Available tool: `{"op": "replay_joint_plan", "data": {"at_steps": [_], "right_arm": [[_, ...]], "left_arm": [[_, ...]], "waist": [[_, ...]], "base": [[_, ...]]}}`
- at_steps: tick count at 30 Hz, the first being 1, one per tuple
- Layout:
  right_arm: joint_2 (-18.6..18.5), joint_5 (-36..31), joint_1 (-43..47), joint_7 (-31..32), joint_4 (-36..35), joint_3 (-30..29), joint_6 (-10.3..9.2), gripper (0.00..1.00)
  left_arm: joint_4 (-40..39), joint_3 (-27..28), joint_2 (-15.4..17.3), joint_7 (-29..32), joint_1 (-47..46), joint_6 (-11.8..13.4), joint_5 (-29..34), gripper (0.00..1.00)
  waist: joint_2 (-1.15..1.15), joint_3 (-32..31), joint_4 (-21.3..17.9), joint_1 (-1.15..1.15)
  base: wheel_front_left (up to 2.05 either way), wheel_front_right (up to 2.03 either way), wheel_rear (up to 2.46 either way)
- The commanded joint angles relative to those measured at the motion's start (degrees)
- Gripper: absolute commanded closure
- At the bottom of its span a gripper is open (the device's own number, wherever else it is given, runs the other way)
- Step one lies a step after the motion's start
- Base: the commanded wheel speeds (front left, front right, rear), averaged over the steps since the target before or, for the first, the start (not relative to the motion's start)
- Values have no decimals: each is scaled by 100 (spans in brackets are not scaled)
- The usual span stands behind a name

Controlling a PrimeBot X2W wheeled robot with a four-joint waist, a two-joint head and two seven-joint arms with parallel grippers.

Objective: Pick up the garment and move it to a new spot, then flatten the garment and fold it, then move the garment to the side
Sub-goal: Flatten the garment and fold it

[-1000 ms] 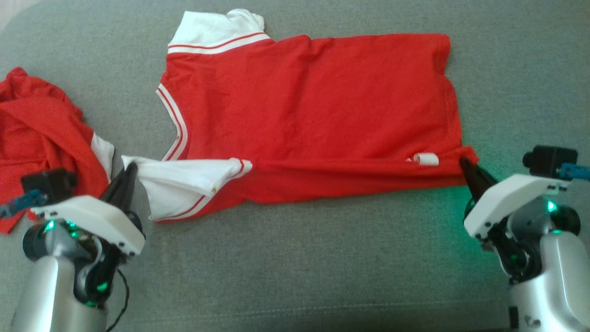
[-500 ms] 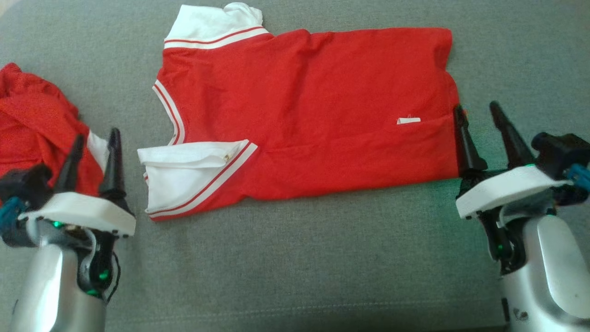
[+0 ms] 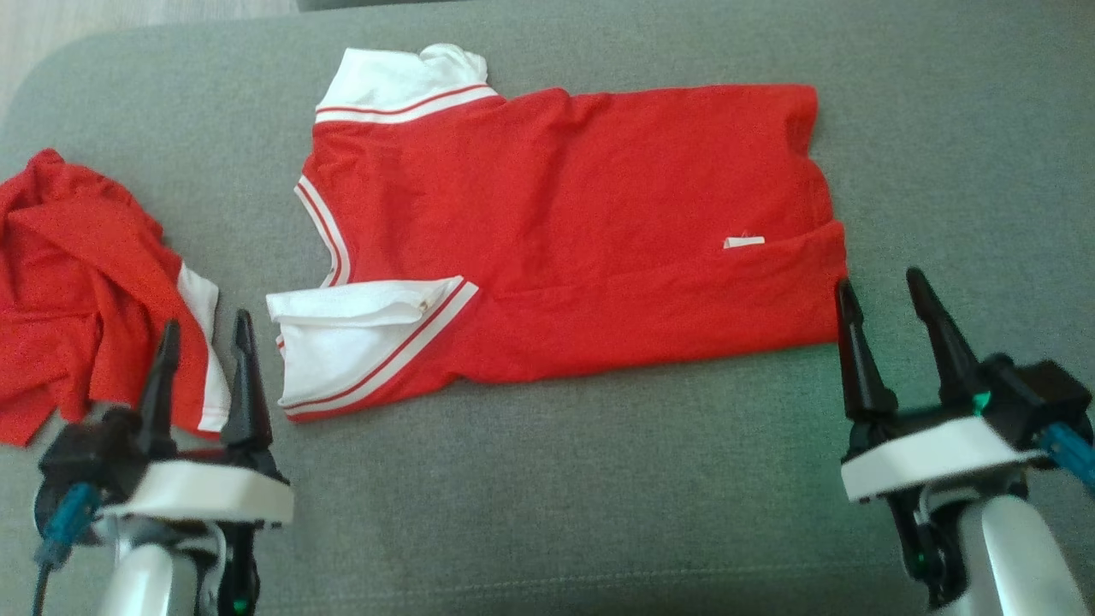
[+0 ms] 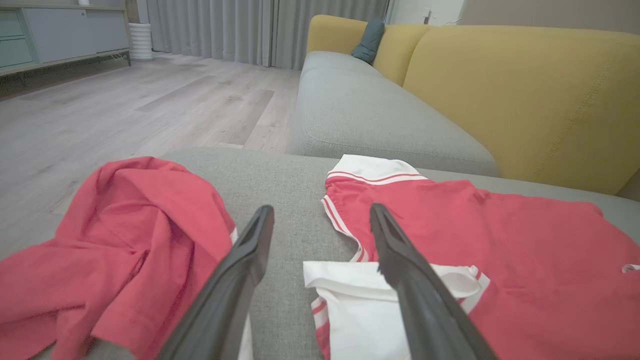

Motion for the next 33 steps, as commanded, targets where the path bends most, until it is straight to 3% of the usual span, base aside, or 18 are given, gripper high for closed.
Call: {"op": "replay_joint_plan", "data": {"at_steps": [1,16,33], "right_arm": [[13,-14,86,-6,-276,72,-5,0],[101,60,318,139,-354,-34,-5,0],[116,44,-419,697,527,-302,-5,0]], "left_arm": [[-296,196,7,-63,23,54,58,0],[-279,106,22,-52,221,90,69,0],[1036,-193,-1,586,-335,-368,-405,0]], "waist": [[0,-78,-11,0],[0,-120,-17,0],[0,595,22,0]], "base": [[0,0,0],[0,0,0],[0,0,0]]}}
